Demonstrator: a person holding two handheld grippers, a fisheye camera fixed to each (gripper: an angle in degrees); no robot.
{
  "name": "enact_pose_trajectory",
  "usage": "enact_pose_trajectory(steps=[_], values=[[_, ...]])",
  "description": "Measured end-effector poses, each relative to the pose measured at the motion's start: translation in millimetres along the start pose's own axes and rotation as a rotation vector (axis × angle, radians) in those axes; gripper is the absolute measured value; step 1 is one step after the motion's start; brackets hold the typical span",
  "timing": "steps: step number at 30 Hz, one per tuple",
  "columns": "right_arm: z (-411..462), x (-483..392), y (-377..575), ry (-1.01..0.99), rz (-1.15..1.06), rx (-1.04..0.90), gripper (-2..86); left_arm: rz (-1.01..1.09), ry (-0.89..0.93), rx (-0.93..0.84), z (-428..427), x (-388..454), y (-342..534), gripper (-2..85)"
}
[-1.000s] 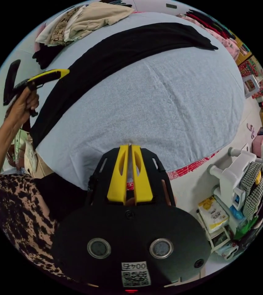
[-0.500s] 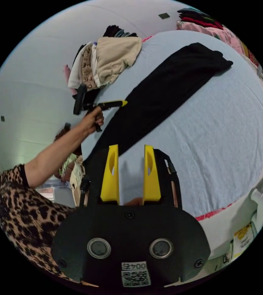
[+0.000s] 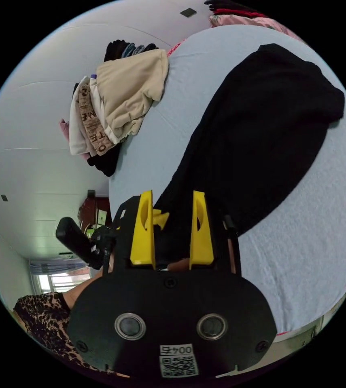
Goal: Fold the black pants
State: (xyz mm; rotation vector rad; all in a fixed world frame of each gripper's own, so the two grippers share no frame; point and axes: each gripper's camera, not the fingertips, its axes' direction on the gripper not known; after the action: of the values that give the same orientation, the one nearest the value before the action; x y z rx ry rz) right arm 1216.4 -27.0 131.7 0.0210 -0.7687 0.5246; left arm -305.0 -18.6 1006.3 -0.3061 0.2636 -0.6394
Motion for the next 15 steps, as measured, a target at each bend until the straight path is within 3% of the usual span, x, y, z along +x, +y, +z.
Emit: enact_pose_trajectory(steps=[4,9,15], values=[[13,5,-24,0.140,0.014,-0.106,4.6,0.004,0.031,-0.015,7,-2,-18,1.7],[-9,21,-26,0.031,0.011,-0.037,1.1,0.021,0.129,0.044,-19,-23,-39,2.5],[-23,33,-25,-0.010,-0.001,-0.012,0.4,0.101,-0.057,0.020,-21,-63,-96,4.4]])
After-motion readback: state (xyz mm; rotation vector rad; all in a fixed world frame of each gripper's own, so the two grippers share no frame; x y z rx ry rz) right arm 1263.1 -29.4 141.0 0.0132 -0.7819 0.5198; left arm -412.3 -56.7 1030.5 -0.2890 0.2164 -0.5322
